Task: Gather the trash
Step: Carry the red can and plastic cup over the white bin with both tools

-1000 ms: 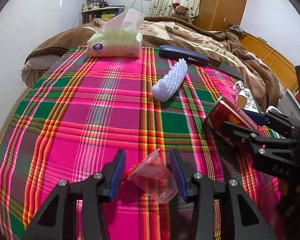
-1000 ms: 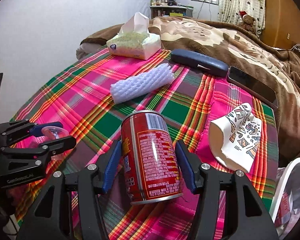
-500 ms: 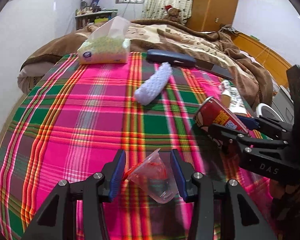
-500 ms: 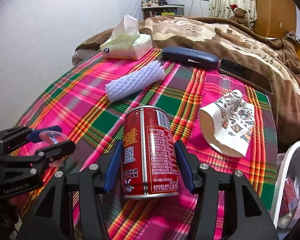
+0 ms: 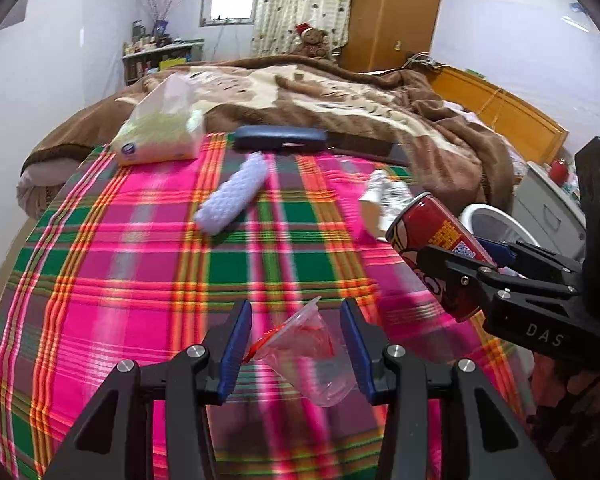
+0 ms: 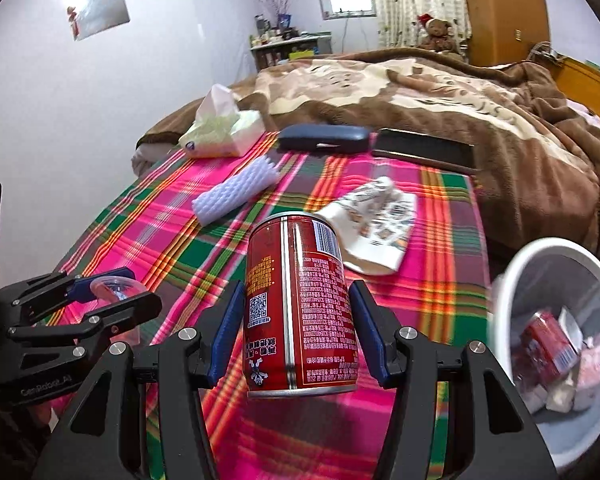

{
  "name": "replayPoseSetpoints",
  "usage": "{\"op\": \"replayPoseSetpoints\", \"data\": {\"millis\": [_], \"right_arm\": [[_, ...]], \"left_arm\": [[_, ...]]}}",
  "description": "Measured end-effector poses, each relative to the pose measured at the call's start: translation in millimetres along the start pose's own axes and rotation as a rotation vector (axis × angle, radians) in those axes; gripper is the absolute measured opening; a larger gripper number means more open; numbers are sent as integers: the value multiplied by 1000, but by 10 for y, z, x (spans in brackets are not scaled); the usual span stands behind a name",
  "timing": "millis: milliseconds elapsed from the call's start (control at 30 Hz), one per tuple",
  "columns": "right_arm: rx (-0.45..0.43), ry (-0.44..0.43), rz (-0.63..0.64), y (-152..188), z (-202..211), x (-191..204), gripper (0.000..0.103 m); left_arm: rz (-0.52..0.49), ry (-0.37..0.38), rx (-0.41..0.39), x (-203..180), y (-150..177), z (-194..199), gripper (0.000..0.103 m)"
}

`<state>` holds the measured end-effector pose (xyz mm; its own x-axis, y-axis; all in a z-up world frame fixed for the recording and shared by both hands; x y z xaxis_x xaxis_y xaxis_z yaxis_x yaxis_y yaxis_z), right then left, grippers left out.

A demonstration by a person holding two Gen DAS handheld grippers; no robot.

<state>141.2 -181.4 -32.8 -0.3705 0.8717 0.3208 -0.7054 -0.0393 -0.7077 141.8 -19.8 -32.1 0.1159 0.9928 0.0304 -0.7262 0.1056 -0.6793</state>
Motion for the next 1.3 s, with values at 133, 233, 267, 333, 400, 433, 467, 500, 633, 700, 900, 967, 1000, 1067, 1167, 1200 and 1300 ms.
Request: {"op": "replayPoseSetpoints", "data": {"millis": [133, 233, 267, 333, 400, 433, 467, 500, 633, 700, 900, 967, 1000, 1067, 1167, 1200, 1300], "right_arm": [[-37, 47, -20, 44, 218, -122, 55], [-71, 73, -47, 71, 405, -253, 55], [-86, 86, -54, 84, 480, -308, 55], [-100, 113, -67, 108, 569, -380, 55], [-119, 148, -88, 142, 696, -498, 55], [-128, 156, -97, 151, 743, -547, 55], [-136, 166, -108, 165, 796, -600, 55], [-142, 179, -115, 174, 835, -639, 55], [-162, 243, -147, 223, 994, -842, 55], [-169, 264, -172, 257, 1079, -955, 55], [-184, 332, -227, 363, 1241, -1200, 55], [-189, 339, -247, 401, 1288, -1281, 55], [-191, 347, -253, 418, 1317, -1316, 55], [-188, 374, -261, 441, 1351, -1381, 55], [-174, 396, -276, 487, 1370, -1487, 55], [-168, 399, -283, 498, 1368, -1528, 55], [-145, 408, -304, 540, 1330, -1652, 55]], "left_arm": [[-39, 23, -21, -256, -27, 111, 46], [-72, 28, -52, -468, -67, 199, 46], [-83, 33, -63, -542, -78, 227, 46], [-98, 48, -73, -679, -108, 267, 46], [-118, 65, -82, -842, -138, 293, 46], [-132, 70, -90, -938, -153, 309, 46], [-142, 83, -92, -1029, -169, 315, 46], [-148, 94, -92, -1083, -179, 310, 46], [-187, 136, -97, -1415, -228, 299, 46], [-207, 158, -103, -1597, -252, 293, 46], [-264, 199, -102, -2029, -280, 256, 46], [-278, 212, -97, -2142, -289, 236, 47], [-285, 217, -95, -2196, -296, 225, 46], [-300, 224, -96, -2299, -312, 213, 46], [-319, 239, -86, -2440, -337, 145, 47], [-323, 240, -83, -2481, -344, 123, 47], [-339, 249, -62, -2626, -377, -8, 47]]}}
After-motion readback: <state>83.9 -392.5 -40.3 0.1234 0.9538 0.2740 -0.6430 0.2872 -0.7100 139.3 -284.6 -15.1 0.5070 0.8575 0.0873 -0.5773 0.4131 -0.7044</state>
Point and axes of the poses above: each gripper's, at about its wrist camera, not at the fingertips, and z roughly against the way its jaws point, x to its left, y to its underside, the point moved 1 cm from there along -z, roughly the way its jaws point, and after that the axes turned 12 degrees about -y, right-handed, at the moved point
